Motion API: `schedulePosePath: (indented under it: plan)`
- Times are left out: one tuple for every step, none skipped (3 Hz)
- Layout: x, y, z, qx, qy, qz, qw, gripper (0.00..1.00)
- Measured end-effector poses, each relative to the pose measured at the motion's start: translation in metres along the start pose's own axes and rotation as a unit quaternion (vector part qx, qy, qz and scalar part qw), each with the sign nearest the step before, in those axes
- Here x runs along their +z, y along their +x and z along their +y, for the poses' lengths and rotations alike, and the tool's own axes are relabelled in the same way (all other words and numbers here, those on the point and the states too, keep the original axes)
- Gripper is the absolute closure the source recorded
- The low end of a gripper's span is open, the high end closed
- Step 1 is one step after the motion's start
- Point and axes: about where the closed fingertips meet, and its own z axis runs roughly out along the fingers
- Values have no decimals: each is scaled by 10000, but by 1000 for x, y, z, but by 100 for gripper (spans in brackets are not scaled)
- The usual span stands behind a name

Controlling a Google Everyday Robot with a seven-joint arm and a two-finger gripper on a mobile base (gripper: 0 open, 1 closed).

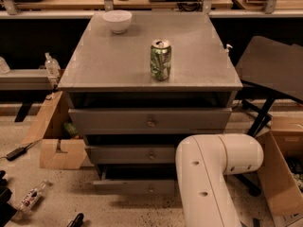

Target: Open bottom drawer

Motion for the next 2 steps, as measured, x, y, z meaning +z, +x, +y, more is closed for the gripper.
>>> schedulePosePath:
  plan:
    - [0, 0, 1, 0, -6, -1, 10000, 0]
    - [1, 0, 1, -9, -3, -5, 10000, 0]
